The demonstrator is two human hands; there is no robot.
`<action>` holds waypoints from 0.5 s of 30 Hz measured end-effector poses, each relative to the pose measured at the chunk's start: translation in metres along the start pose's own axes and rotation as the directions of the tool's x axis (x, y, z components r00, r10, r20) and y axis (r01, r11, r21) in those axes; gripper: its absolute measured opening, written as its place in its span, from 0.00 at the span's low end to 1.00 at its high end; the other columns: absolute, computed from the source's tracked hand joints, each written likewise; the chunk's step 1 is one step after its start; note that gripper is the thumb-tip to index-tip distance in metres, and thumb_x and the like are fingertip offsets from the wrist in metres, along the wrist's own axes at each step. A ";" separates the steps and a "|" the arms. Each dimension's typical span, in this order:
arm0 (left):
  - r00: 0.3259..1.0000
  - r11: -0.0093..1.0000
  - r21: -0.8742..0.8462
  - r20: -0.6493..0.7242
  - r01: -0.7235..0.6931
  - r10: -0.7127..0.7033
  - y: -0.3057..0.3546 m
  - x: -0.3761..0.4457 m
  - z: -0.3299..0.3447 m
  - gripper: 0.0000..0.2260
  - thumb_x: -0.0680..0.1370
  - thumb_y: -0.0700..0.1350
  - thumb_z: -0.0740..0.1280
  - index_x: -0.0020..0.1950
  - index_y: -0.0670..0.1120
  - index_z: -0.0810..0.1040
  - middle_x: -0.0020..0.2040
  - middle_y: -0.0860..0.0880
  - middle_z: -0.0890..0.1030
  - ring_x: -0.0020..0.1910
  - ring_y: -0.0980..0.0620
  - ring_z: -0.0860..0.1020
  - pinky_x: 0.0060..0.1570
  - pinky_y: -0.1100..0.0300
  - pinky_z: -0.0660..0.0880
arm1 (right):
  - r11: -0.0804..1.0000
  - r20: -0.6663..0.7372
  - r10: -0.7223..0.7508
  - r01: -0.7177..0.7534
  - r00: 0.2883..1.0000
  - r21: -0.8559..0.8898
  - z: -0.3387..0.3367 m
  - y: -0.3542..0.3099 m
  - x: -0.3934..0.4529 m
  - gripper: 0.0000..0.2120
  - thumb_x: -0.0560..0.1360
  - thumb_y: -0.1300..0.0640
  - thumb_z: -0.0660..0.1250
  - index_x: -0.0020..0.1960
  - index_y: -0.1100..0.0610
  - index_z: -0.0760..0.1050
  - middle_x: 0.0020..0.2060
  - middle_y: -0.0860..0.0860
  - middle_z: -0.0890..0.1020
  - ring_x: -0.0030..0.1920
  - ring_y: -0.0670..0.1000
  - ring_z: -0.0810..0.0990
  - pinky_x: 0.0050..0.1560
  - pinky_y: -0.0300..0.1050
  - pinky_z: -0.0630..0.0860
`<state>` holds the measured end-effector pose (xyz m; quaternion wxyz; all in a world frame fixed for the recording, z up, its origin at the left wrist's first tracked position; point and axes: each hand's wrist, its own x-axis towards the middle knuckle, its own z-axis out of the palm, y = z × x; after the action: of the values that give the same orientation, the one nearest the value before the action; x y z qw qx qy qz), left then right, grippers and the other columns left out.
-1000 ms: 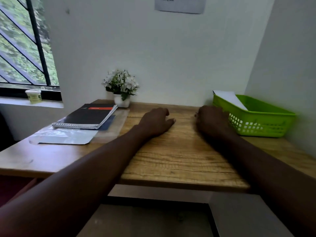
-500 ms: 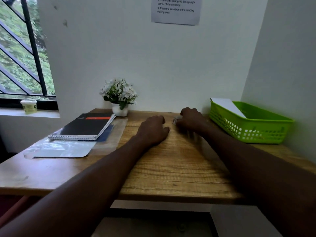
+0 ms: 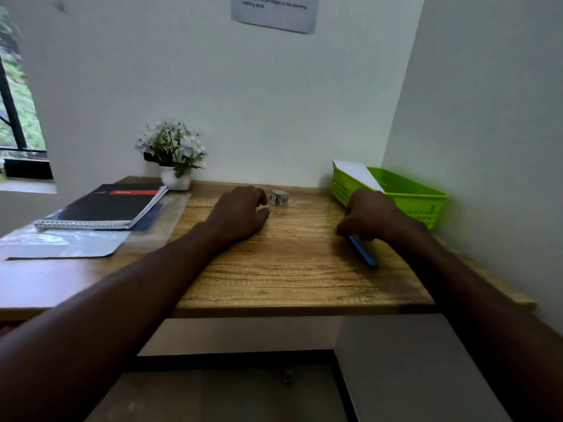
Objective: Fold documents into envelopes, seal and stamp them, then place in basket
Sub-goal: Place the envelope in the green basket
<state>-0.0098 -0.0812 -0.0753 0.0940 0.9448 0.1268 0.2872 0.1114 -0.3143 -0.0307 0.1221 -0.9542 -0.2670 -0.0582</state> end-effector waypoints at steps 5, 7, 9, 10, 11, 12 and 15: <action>1.000 1.000 -0.006 0.002 0.020 -0.020 0.002 -0.004 -0.003 0.14 0.80 0.52 0.68 0.62 0.47 0.81 0.59 0.47 0.83 0.58 0.47 0.79 0.60 0.49 0.77 | 0.998 -0.162 -0.022 0.031 0.986 0.053 0.016 0.000 0.001 0.08 0.70 0.55 0.74 0.46 0.59 0.82 0.42 0.59 0.83 0.48 0.60 0.84 0.36 0.40 0.67; 1.000 0.999 -0.022 -0.005 0.029 -0.029 0.001 -0.004 -0.003 0.14 0.80 0.52 0.68 0.62 0.47 0.81 0.59 0.48 0.83 0.58 0.48 0.79 0.60 0.49 0.76 | 0.996 -0.244 -0.032 0.050 0.969 0.068 0.016 -0.011 0.010 0.10 0.72 0.54 0.73 0.47 0.60 0.83 0.44 0.61 0.84 0.51 0.61 0.83 0.39 0.41 0.67; 0.999 0.998 -0.045 -0.017 0.045 -0.046 0.000 -0.003 -0.002 0.13 0.80 0.51 0.68 0.61 0.47 0.81 0.58 0.48 0.82 0.58 0.48 0.78 0.60 0.49 0.76 | 0.991 -0.292 -0.042 0.078 0.956 0.112 0.018 -0.021 0.028 0.10 0.73 0.54 0.73 0.46 0.62 0.81 0.43 0.61 0.83 0.50 0.62 0.83 0.40 0.42 0.67; 0.998 0.997 -0.052 -0.024 0.060 -0.061 -0.002 -0.002 -0.002 0.12 0.80 0.51 0.68 0.61 0.47 0.81 0.58 0.48 0.82 0.58 0.48 0.78 0.60 0.49 0.76 | 0.987 -0.306 -0.053 0.096 0.951 0.128 0.020 -0.027 0.040 0.10 0.73 0.54 0.73 0.44 0.61 0.79 0.42 0.61 0.83 0.50 0.62 0.83 0.40 0.43 0.66; 0.997 0.996 -0.057 -0.034 0.073 -0.075 -0.003 -0.001 -0.001 0.12 0.80 0.51 0.68 0.61 0.47 0.81 0.58 0.49 0.82 0.58 0.49 0.78 0.60 0.49 0.76 | 0.985 -0.310 -0.060 0.107 0.949 0.137 0.023 -0.033 0.049 0.09 0.72 0.55 0.72 0.43 0.60 0.77 0.43 0.61 0.83 0.50 0.62 0.83 0.40 0.43 0.66; 0.995 0.995 -0.058 -0.042 0.083 -0.086 -0.004 0.001 -0.001 0.12 0.80 0.51 0.68 0.61 0.47 0.81 0.58 0.49 0.82 0.58 0.49 0.78 0.60 0.49 0.76 | 0.985 -0.309 -0.061 0.107 0.949 0.134 0.026 -0.038 0.059 0.09 0.73 0.55 0.72 0.42 0.59 0.75 0.45 0.61 0.83 0.50 0.62 0.83 0.40 0.43 0.66; 0.993 0.994 -0.047 -0.055 0.097 -0.100 -0.005 0.004 0.000 0.12 0.80 0.50 0.67 0.60 0.47 0.81 0.58 0.49 0.83 0.57 0.48 0.78 0.60 0.48 0.76 | 0.988 -0.274 -0.057 0.093 0.960 0.122 0.036 -0.046 0.074 0.07 0.74 0.57 0.73 0.47 0.58 0.76 0.50 0.60 0.83 0.53 0.62 0.82 0.42 0.44 0.69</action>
<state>-0.0073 -0.0747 -0.0743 0.1252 0.9264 0.1695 0.3121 0.1515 -0.2302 -0.0428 0.2186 -0.9162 -0.2873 -0.1741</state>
